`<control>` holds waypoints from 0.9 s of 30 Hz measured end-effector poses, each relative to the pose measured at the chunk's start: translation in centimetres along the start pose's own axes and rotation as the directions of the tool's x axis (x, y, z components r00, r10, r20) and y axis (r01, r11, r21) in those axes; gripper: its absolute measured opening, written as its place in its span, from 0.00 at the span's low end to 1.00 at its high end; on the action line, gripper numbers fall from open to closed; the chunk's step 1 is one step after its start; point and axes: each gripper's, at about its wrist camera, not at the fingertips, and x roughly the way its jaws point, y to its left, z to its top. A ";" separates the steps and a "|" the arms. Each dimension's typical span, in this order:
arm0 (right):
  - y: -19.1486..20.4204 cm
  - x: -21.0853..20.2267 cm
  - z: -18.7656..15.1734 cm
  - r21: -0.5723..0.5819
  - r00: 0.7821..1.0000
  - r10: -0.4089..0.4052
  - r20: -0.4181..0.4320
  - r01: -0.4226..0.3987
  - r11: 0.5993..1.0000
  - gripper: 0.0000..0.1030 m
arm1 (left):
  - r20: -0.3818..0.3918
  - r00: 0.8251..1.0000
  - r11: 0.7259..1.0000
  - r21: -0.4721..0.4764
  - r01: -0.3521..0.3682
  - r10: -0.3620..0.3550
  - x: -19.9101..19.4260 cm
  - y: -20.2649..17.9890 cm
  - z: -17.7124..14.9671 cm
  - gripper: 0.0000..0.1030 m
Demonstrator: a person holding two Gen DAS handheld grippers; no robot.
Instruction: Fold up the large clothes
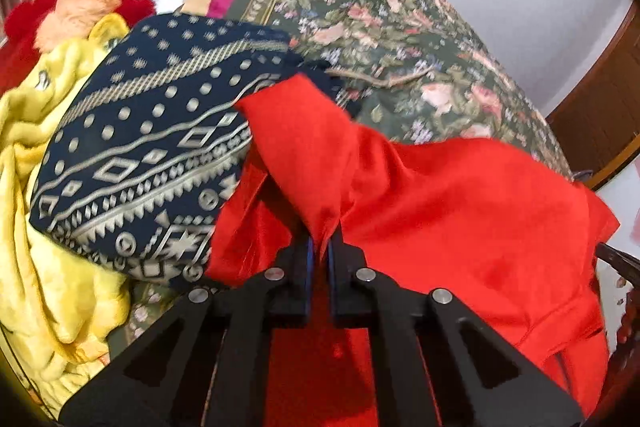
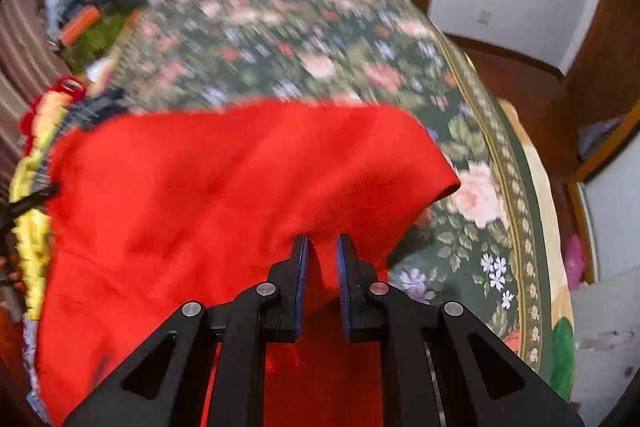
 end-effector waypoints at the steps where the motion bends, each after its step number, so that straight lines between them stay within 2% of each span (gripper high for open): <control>1: -0.2 1.0 -0.2 0.002 1.000 -0.008 -0.021 0.008 1.000 0.09 | -0.011 1.000 1.000 0.005 -0.004 0.004 0.2 0.0 -0.2 0.12; 5: -1.3 1.5 -0.7 0.018 1.000 0.012 -0.016 -0.012 1.000 0.09 | -0.038 0.997 0.997 0.049 -0.059 0.061 1.4 -0.3 -1.3 0.25; 12: -2.3 0.9 -2.0 0.007 0.999 -0.042 -0.019 0.042 0.999 0.09 | -0.030 0.995 0.992 0.084 -0.095 0.098 1.6 -0.4 -2.1 0.31; 13: -2.5 0.9 -2.2 0.005 0.997 -0.073 -0.024 0.073 0.997 0.13 | -0.038 0.994 0.991 0.087 -0.100 0.104 1.5 -0.4 -2.3 0.34; 14: -2.7 1.0 -2.5 0.000 0.992 -0.119 -0.038 0.119 0.993 0.23 | -0.045 0.993 0.990 0.091 -0.104 0.108 1.4 -0.3 -2.5 0.35; 16: -3.4 1.0 -3.5 -0.002 0.979 -0.199 -0.039 0.199 0.980 0.78 | -0.055 0.993 0.991 0.091 -0.102 0.107 1.2 0.0 -2.9 0.40; 17: -4.0 0.8 -4.0 0.009 0.969 -0.244 -0.037 0.244 0.970 0.84 | -0.064 0.992 0.991 0.088 -0.105 0.111 1.0 0.1 -3.2 0.44; 19: -5.1 0.1 -4.9 0.036 0.977 -0.207 -0.047 0.209 0.977 0.85 | -0.103 0.985 0.988 0.091 -0.127 0.136 1.0 0.5 -4.1 0.58; 21: -6.2 -1.0 -5.7 0.076 0.986 -0.158 -0.055 0.162 0.984 0.85 | -0.116 0.971 0.970 0.147 -0.194 0.212 1.0 0.5 -5.4 0.58; 23: -6.7 -2.2 -6.3 0.101 0.991 -0.124 -0.049 0.129 0.986 0.85 | -0.109 0.961 0.950 0.213 -0.226 0.253 0.0 0.2 -6.7 0.59; 27: -7.2 -5.6 -7.6 0.142 0.998 -0.055 -0.017 0.057 0.988 0.85 | -0.121 0.964 0.948 0.246 -0.201 0.235 -2.6 0.0 -8.0 0.59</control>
